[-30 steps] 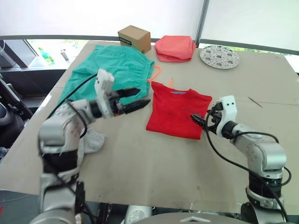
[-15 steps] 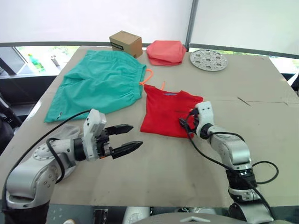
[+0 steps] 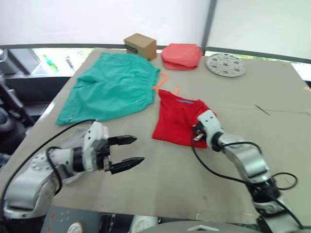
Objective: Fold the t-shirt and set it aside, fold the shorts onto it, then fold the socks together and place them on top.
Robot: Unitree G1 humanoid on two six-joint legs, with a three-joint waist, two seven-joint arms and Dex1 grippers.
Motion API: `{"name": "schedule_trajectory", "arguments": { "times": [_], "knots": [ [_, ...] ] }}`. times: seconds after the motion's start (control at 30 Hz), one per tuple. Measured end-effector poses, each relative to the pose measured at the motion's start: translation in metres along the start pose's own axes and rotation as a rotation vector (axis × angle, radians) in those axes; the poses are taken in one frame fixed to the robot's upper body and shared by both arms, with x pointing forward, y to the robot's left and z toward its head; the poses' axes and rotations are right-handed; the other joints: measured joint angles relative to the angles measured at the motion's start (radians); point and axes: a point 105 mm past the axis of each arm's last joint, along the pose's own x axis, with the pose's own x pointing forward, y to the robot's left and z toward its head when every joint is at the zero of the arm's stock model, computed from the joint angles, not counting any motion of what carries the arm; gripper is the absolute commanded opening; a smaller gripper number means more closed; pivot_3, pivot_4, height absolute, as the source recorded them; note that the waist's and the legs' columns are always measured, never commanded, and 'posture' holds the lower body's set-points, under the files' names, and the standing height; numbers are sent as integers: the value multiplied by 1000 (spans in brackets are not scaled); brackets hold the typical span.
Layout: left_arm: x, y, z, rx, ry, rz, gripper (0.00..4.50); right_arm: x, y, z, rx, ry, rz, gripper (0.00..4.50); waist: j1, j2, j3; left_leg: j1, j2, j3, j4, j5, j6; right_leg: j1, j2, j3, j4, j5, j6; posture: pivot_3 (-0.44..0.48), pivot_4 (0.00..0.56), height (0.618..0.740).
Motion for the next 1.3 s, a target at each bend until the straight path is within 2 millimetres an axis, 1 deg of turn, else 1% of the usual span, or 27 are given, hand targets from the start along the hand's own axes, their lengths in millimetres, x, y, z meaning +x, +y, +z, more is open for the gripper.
{"name": "schedule_trajectory", "arguments": {
  "times": [0.03,0.07,0.1,0.13,0.17,0.2,0.23,0.3,0.33,0.37,0.43,0.5,0.57,0.73,0.8,0.97,1.07,1.13,1.17,1.2,1.3],
  "knots": [
    [2,1,-1,-6,-3,-5,4500,-17,-19,-9,-6,53,-49,40,10,1,1,-3,-1,1,2,-1,3,0,-2,-2,-2,0,0,0,150,740],
    [4,1,-2,-11,-4,-5,4500,-28,-31,-13,-6,88,-87,40,10,2,2,-5,-1,0,2,-2,3,-1,-2,-3,-3,0,1,0,150,740],
    [7,2,-2,-12,-7,-9,4500,-44,-47,-21,2,135,-135,40,7,2,2,-9,-1,0,3,-2,4,-5,-1,-3,-4,0,0,0,150,740],
    [11,2,0,-6,-18,-19,4500,-56,-57,-28,-2,180,-157,40,7,4,4,-14,-1,0,4,-2,4,-8,0,-4,-4,2,-2,0,150,740],
    [16,1,3,2,-30,-39,4500,-75,-70,-35,-28,241,-182,40,8,7,7,-14,-1,1,4,-2,6,-8,0,-6,-4,2,-2,0,150,740],
    [19,0,4,7,-31,-53,4500,-93,-85,-38,-44,282,-224,40,6,8,7,-14,-1,2,3,0,10,-8,3,-7,-4,2,-2,0,150,740],
    [23,-1,6,12,-36,-67,4500,-110,-101,-38,-64,315,-273,40,5,8,8,-13,-1,2,3,0,10,-8,8,-7,-4,2,-1,0,150,740],
    [29,-3,8,20,-42,-92,4500,-133,-123,-35,-80,339,-342,40,-2,5,9,-12,2,2,3,0,11,-7,13,-6,-4,1,-1,0,150,740],
    [32,-5,9,24,-42,-111,4500,-142,-131,-39,-95,368,-356,40,-4,3,10,-11,2,1,2,0,11,-7,15,-6,-4,-1,2,0,150,740],
    [36,-7,9,26,-39,-132,4500,-152,-140,-47,-99,414,-365,40,-6,2,10,-11,3,-1,2,0,11,-6,15,-6,-4,-1,2,0,150,740],
    [41,-10,10,33,-35,-167,4500,-160,-150,-62,-68,457,-374,40,-9,1,11,-11,3,-2,3,0,11,-6,16,-7,-3,-2,3,0,150,740],
    [47,-12,16,62,-40,-201,4500,-164,-154,-75,-50,492,-360,40,-12,2,12,-11,2,-3,4,0,11,-6,16,-5,-2,-1,3,0,150,740],
    [52,-13,27,103,-50,-229,4500,-167,-157,-80,-31,501,-362,40,-15,2,13,-11,2,-3,6,0,11,-6,16,-4,-1,-1,3,0,150,740],
    [60,-23,40,132,-74,-292,4500,-169,-161,-89,-15,509,-376,40,-18,1,14,-11,1,-3,8,0,11,-5,16,-3,-1,-1,4,0,150,740],
    [62,-25,41,136,-75,-308,4500,-169,-163,-93,-10,508,-391,40,-18,1,14,-11,1,-3,8,0,11,-5,16,-3,-1,-1,4,0,150,740],
    [65,-27,45,145,-74,-328,4500,-178,-174,-109,5,543,-428,40,-15,1,14,-11,1,-4,9,0,11,-4,16,-3,-1,-1,4,0,150,740],
    [67,-28,49,159,-84,-337,4500,-181,-181,-112,3,545,-441,40,-17,1,14,-11,1,-3,11,0,11,-4,16,-3,0,-1,4,0,150,740],
    [70,-29,48,153,-83,-350,4500,-184,-187,-112,-4,550,-449,40,-18,1,14,-10,1,-3,12,0,11,-3,17,-2,0,-1,4,0,150,740],
    [72,-30,47,149,-82,-363,4500,-185,-191,-113,-13,558,-450,855,-18,1,14,-11,1,-4,12,0,11,-3,17,-3,0,-1,4,0,150,740],
    [73,-30,47,149,-84,-369,4500,-185,-192,-112,-20,556,-447,1186,-18,1,14,-10,1,-4,12,0,11,-3,17,-3,0,-1,4,0,150,740],
    [76,-26,48,143,-98,-361,4500,-186,-196,-112,-38,547,-450,2653,-18,1,14,-11,1,-4,13,0,11,-3,17,-3,2,-1,4,0,150,740]
  ]
}}
